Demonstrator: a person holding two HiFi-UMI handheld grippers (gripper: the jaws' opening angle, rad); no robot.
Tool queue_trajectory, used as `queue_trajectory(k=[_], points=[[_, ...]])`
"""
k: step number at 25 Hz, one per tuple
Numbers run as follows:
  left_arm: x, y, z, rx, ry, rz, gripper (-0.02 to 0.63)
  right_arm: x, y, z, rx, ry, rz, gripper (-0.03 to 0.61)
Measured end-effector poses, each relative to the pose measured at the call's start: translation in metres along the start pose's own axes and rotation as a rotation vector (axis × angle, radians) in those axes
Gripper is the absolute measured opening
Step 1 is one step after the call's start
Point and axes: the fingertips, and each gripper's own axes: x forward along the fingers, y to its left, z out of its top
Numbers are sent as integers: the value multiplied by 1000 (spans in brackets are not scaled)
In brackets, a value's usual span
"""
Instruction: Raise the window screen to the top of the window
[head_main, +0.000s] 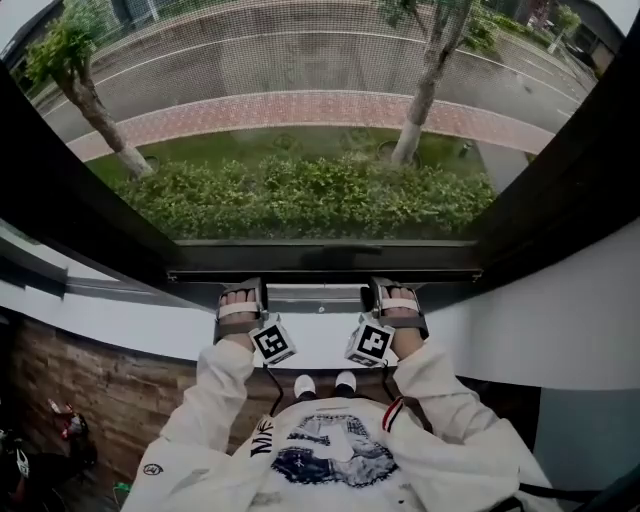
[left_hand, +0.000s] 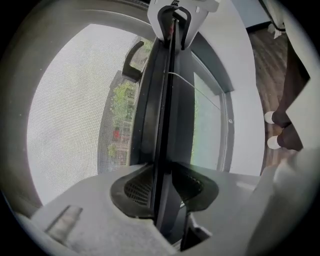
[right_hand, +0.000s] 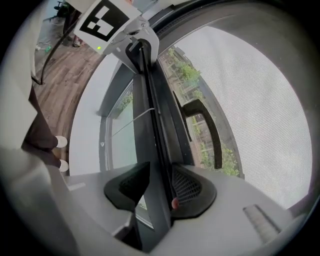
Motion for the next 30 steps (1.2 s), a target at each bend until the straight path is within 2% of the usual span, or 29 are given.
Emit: queue_trajectory(k=[7,13,15,17,20,27,30], points=[[2,-8,-6,35,11,-38,129,4,1,-4,-8,26,-5,138],[1,-4,-4,17,-7,-31,129,6,0,-6,-21,29,-20,140],[0,-4,-4,6,-5,-28,129,7,6,-7,-35,30,-5,162],[2,-6,-4,1,-3,-31,135,9,10,-7,-34,37,17,221],[3,-5,0,-28,-27,-25,166,9,9,-7,-29,41,15,212],[5,-13,-4,13,-5,-37,167,6,7,-4,-25,32,20,183],[4,-14,-2,12,-6,-25,176,9,11,-7,-71,48,-1,181]])
